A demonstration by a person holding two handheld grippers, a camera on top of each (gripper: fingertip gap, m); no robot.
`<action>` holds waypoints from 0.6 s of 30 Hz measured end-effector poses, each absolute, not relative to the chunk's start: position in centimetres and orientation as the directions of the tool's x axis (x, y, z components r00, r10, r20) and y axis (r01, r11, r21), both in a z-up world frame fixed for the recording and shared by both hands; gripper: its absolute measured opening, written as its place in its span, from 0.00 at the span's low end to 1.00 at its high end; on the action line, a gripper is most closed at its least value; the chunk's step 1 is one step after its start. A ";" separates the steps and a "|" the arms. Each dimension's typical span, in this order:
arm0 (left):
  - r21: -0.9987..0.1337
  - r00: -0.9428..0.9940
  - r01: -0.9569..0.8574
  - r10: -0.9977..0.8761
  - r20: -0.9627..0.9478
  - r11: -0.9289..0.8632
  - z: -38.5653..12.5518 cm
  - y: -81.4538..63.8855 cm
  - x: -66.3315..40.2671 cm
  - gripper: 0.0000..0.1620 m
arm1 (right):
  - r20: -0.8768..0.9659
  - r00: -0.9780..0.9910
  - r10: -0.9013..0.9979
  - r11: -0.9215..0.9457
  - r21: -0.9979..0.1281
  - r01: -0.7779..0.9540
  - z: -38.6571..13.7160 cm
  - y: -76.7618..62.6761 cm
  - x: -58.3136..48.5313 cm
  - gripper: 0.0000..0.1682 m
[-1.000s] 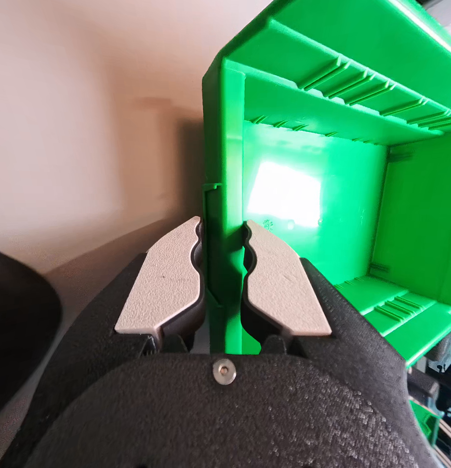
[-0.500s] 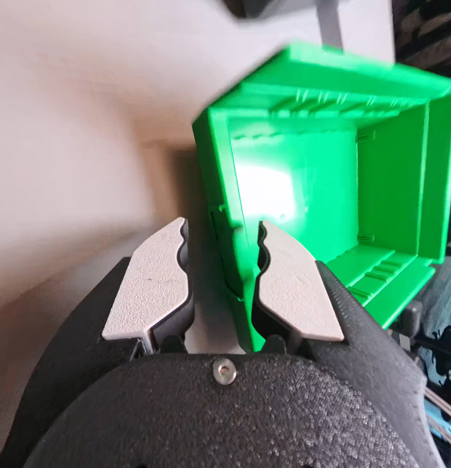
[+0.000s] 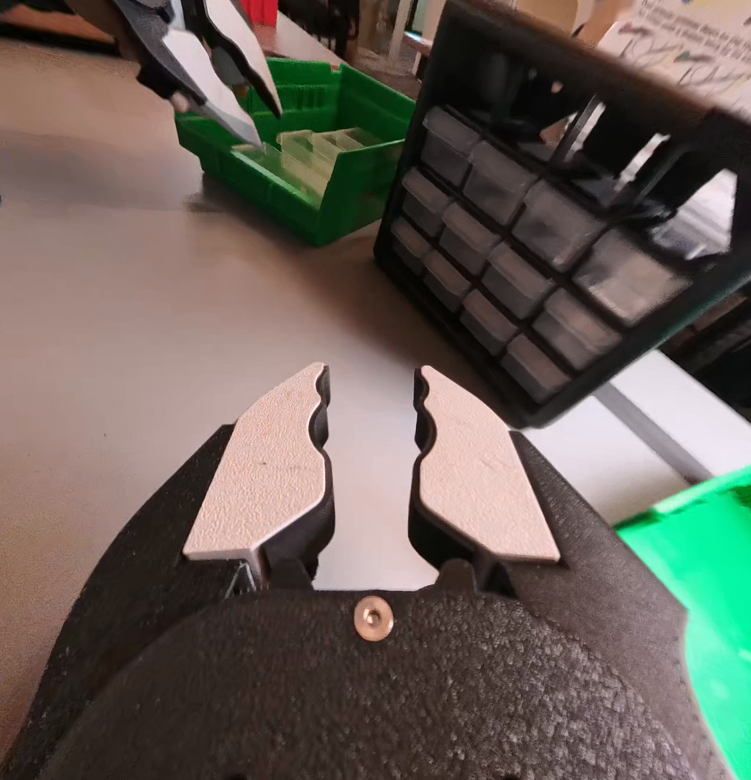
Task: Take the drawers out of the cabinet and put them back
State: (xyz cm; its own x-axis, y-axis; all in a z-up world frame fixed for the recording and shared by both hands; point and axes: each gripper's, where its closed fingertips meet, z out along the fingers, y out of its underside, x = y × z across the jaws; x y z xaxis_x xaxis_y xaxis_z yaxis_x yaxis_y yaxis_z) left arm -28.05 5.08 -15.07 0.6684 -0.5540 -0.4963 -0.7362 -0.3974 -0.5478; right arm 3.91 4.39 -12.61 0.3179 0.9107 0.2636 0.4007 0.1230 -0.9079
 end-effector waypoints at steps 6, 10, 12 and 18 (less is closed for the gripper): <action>-0.369 0.674 -0.735 -0.557 -0.485 -0.569 -15.8 6.1 -33.3 0.19 | 0.195 0.311 0.930 0.055 -0.912 0.406 -15.5 4.1 2.7 0.22; -0.205 0.635 -0.760 -0.638 -0.436 -0.616 -17.6 7.1 -34.6 0.19 | 0.147 0.318 0.937 0.019 -0.928 0.372 -15.7 4.0 2.7 0.20; -0.170 0.630 -0.767 -0.678 -0.378 -0.618 -18.3 7.5 -34.2 0.18 | 0.127 0.326 0.937 -0.007 -0.925 0.379 -16.5 4.1 3.0 0.20; -0.085 0.588 -0.802 -0.758 -0.282 -0.591 -20.4 8.5 -32.5 0.11 | 0.118 0.329 0.937 -0.016 -0.926 0.378 -17.1 4.0 3.3 0.19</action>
